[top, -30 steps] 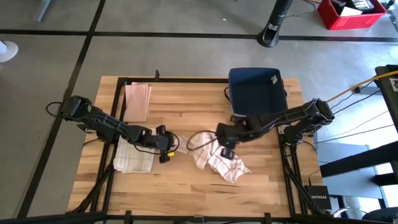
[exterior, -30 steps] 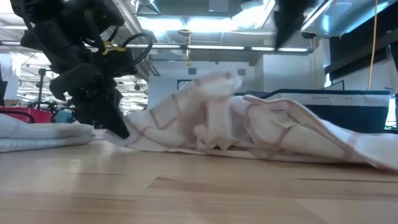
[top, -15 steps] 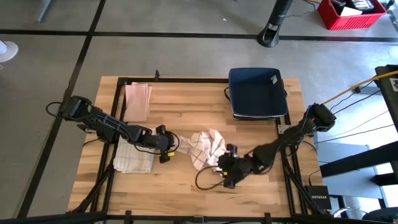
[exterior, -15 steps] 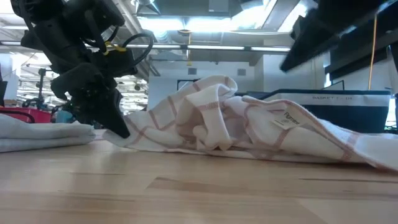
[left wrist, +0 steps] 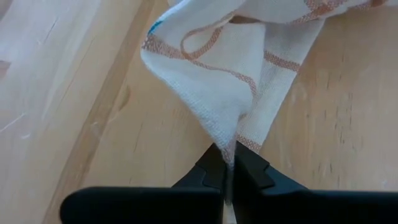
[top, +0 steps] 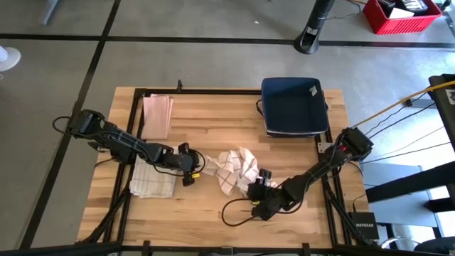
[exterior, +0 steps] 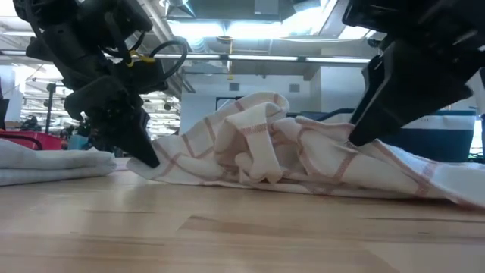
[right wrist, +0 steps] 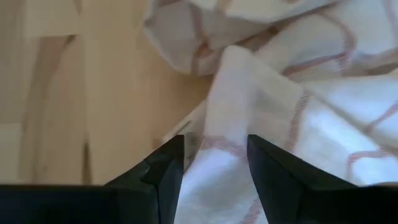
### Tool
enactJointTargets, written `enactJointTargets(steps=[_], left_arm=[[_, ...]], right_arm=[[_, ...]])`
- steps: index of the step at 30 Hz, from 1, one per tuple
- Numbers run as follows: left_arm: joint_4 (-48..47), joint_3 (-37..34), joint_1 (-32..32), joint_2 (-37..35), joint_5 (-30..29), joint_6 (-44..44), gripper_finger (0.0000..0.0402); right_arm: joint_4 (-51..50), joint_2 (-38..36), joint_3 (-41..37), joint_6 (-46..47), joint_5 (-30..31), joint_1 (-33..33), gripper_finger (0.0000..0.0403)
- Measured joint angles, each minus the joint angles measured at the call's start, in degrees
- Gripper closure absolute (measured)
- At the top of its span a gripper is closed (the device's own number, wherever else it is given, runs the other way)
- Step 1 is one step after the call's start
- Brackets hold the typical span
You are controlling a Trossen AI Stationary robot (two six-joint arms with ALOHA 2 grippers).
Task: Fold towel
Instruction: Fold the white squared towel
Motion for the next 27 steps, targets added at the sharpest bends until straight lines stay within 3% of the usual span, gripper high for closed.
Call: enactJointTargets(steps=[6, 13, 22, 27], left_arm=[[0.2, 0.0, 0.0, 0.0, 0.0, -0.5, 0.0389], [0.2, 0.0, 0.5, 0.0, 0.0, 0.4, 0.0387], [-3.8, 5.1, 1.4, -1.3, 2.2, 4.6, 0.0386], [-13.0, 11.2, 1.1, -2.8, 2.5, 6.6, 0.0386]], right_arm=[[-2.3, -0.4, 0.0, -0.5, 2.7, 0.0, 0.0254], [-10.7, -2.7, 3.8, -0.5, 3.9, -0.2, 0.0389], [-9.4, -3.1, 4.2, -3.5, 4.1, -3.8, 0.0396], [-9.4, -3.3, 5.5, -9.7, 3.2, -5.5, 0.0399]])
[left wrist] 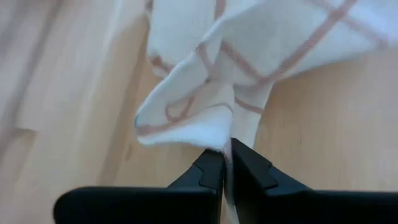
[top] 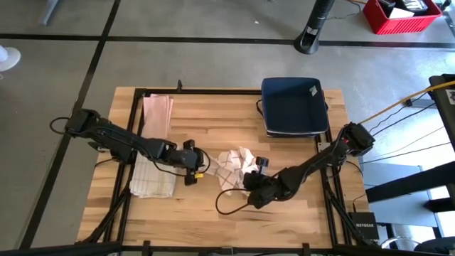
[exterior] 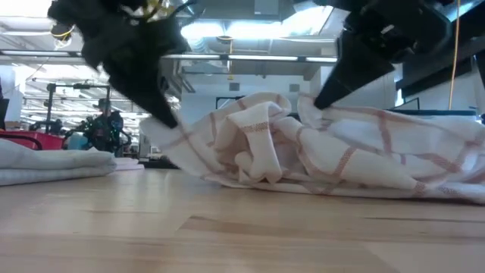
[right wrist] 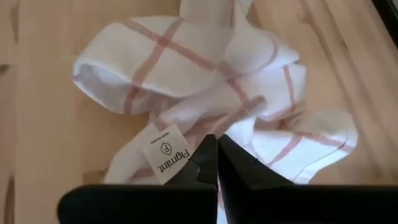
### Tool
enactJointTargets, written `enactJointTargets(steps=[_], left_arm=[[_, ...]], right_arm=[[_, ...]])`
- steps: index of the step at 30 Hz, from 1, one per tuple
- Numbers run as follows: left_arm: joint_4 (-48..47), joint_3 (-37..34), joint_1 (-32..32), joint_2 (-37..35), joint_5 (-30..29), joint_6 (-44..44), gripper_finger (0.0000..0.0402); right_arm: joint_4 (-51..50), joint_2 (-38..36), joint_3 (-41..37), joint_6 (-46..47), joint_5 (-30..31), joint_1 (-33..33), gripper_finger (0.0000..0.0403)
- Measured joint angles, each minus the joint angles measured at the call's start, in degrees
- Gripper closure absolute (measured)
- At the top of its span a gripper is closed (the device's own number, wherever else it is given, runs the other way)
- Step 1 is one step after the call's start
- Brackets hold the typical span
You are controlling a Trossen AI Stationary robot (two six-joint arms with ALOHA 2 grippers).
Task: Fold towel
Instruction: Fold the white squared towel
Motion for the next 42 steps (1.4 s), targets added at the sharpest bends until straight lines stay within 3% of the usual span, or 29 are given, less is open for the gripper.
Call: enactJointTargets(steps=[4, 11, 15, 20, 27, 32, 42], left_arm=[[-6.7, 4.2, 0.7, -0.3, 0.0, 0.0, 0.0361], [-9.0, 10.4, 1.5, -0.2, 2.2, 2.1, 0.0243], [-8.1, 16.2, 1.2, -0.3, 2.5, 7.8, 0.0210], [-0.2, 17.0, 1.6, 0.5, 2.5, 16.7, 0.0204], [9.6, 16.8, 1.8, 7.1, 6.5, 25.9, 0.0204], [13.6, 16.7, 1.4, 12.0, 12.9, 29.8, 0.0204], [16.3, 16.7, 0.0, 14.0, 13.0, 38.4, 0.0204]], right_arm=[[0.4, 0.0, 1.2, -2.7, 0.5, -1.0, 0.0399], [0.7, 0.0, 1.6, -5.6, 1.1, -1.5, 0.0400], [2.4, 0.0, 1.6, -8.4, 1.0, -1.4, 0.0400], [4.8, 0.0, 2.6, -13.2, 0.1, -1.4, 0.0401], [12.3, 0.0, 2.7, -21.8, -1.2, -2.2, 0.0401], [13.9, 0.0, 2.7, -22.3, -2.7, -2.9, 0.0401], [14.0, 0.0, 2.7, -22.3, -3.6, -2.8, 0.0400]])
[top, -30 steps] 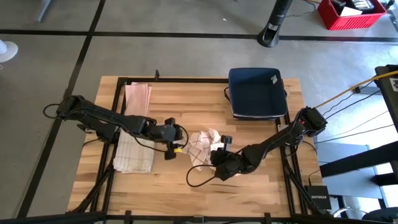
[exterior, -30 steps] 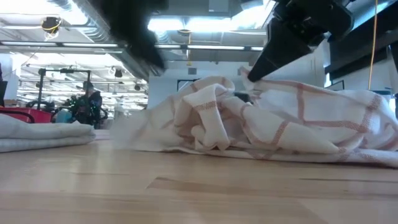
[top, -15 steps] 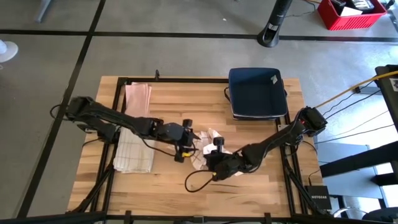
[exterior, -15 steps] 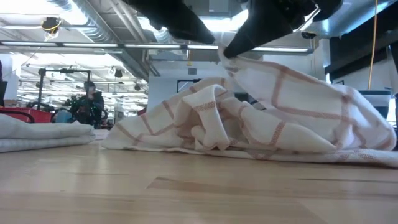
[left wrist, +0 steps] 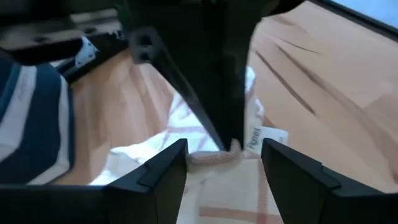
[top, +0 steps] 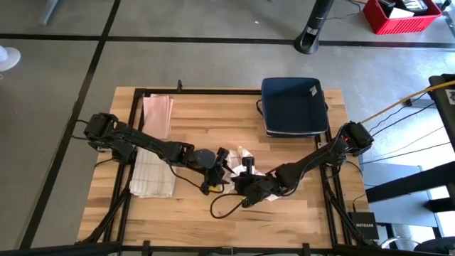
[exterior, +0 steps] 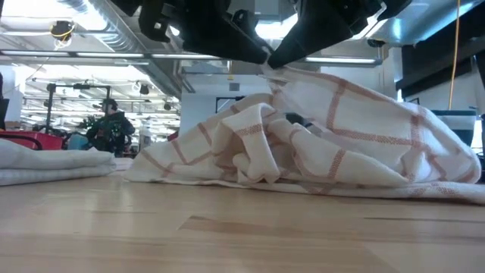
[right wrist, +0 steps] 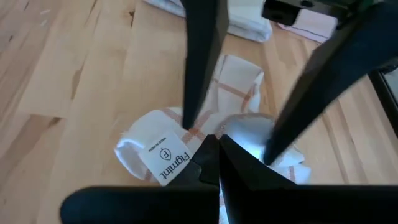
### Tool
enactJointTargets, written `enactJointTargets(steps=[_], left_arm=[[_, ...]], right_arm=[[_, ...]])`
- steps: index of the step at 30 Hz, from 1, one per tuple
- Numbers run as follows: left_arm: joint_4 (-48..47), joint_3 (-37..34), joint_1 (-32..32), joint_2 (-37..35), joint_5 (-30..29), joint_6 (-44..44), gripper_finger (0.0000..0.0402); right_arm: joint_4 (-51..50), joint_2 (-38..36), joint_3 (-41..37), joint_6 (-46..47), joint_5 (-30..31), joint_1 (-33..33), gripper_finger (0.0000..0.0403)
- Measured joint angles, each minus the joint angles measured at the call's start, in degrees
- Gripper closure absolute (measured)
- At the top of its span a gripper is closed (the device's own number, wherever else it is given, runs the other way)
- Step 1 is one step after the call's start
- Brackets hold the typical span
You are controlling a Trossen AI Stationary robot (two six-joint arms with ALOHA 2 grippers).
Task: Fold towel
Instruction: Fold the white squared towel
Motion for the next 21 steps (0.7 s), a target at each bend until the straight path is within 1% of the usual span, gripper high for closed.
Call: enactJointTargets(steps=[4, 7, 10, 15, 18, 21], left_arm=[[1.1, 0.0, 0.0, 0.0, -1.9, 2.5, 0.0204], [1.2, 0.0, 0.0, 0.0, -2.1, 5.7, 0.0204], [0.7, 0.0, 0.0, -0.1, -2.2, 8.4, 0.0204], [-1.8, 0.0, 0.1, 1.0, -2.2, 8.5, 0.0206], [-2.1, 0.0, -0.2, 1.2, -2.2, 8.9, 0.0229], [-0.1, 0.0, -0.4, 1.0, -2.2, 8.9, 0.0269]], right_arm=[[0.0, 0.0, 0.0, 0.0, -0.6, 0.0, 0.0400], [0.0, 0.0, 0.0, 0.0, -1.7, 0.0, 0.0400], [0.0, 0.0, 0.0, 0.0, -1.5, 0.0, 0.0400], [0.0, 0.0, 0.0, 0.0, -1.0, 0.0, 0.0400], [0.0, 0.0, 0.0, 0.1, -1.0, 0.0, 0.0400], [0.0, 0.0, 0.0, 0.1, -1.0, 0.0, 0.0400]])
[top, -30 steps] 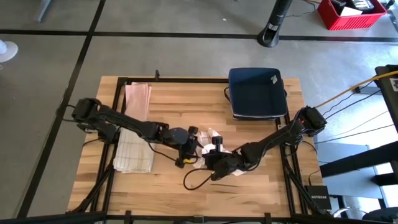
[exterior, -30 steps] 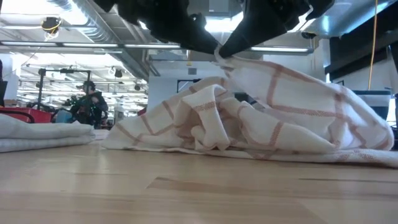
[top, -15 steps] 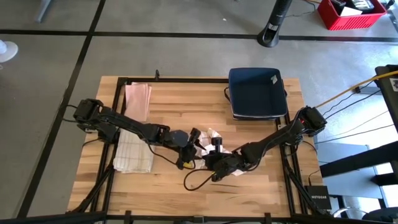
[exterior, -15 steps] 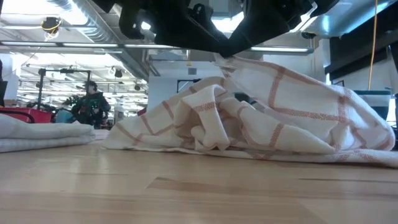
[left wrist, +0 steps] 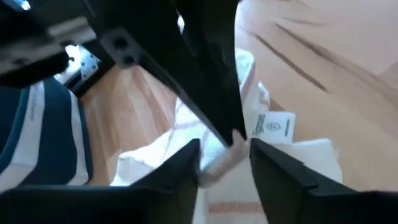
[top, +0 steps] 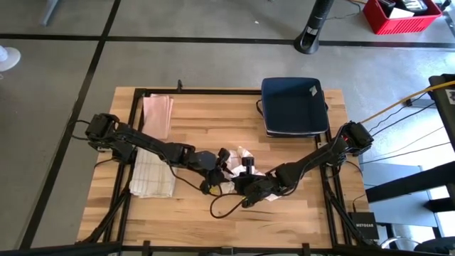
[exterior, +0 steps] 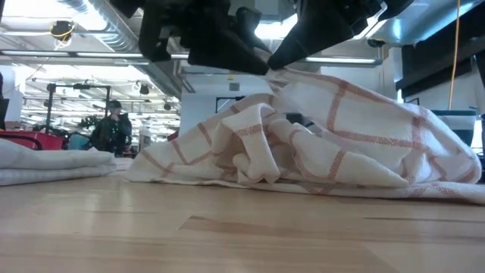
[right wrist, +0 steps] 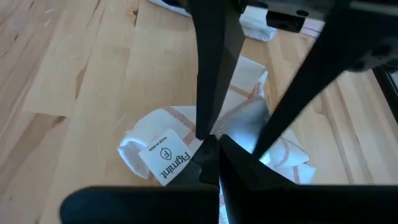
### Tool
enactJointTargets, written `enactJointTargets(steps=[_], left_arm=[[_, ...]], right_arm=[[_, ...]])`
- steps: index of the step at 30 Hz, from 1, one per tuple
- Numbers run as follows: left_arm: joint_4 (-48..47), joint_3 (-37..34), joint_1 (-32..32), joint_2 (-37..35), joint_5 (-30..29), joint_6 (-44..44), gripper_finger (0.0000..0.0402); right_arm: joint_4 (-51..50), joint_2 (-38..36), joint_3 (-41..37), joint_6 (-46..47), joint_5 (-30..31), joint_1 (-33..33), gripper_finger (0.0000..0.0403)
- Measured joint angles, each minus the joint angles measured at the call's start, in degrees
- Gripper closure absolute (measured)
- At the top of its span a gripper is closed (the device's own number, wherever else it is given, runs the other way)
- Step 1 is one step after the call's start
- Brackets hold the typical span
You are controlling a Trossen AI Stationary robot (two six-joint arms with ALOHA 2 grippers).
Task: Fold towel
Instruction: Fold the white squared towel
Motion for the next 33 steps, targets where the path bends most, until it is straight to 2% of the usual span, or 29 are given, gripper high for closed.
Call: enactJointTargets(steps=[5, 11, 14, 17, 20, 23, 28, 33], left_arm=[[0.2, 0.0, 0.0, -0.1, 0.1, -0.5, 0.0331], [0.0, 0.0, 0.0, -0.1, 0.0, -4.7, 0.0395], [0.1, 0.0, 0.1, -0.7, -1.9, -7.9, 0.0392], [-2.4, 0.1, 0.1, -3.2, -4.0, -10.8, 0.0395], [-7.3, 1.5, 0.0, -7.3, -5.1, -13.9, 0.0398], [-11.6, 4.4, 0.0, -12.7, -6.9, -17.3, 0.0393], [-19.6, 9.0, -0.1, -22.0, -7.3, -24.9, 0.0397], [-26.4, 10.4, -1.1, -30.8, -7.3, -33.9, 0.0393]], right_arm=[[-0.1, 0.0, 0.0, 0.8, 0.0, 0.0, 0.0400], [-0.9, 0.0, 0.0, 12.4, 0.8, -0.6, 0.0391], [-7.1, -0.9, 2.4, 14.2, 0.4, -0.8, 0.0360], [-18.1, -2.7, 6.8, 17.3, -1.4, -0.7, 0.0320], [-30.2, -4.2, 10.1, 21.8, -6.9, -0.7, 0.0287], [-37.2, -5.5, 10.1, 24.5, -6.0, 0.4, 0.0266], [-39.8, -7.5, 4.6, 26.9, 3.3, 4.3, 0.0257], [-35.3, -10.2, -4.8, 32.0, 4.7, 4.9, 0.0262]])
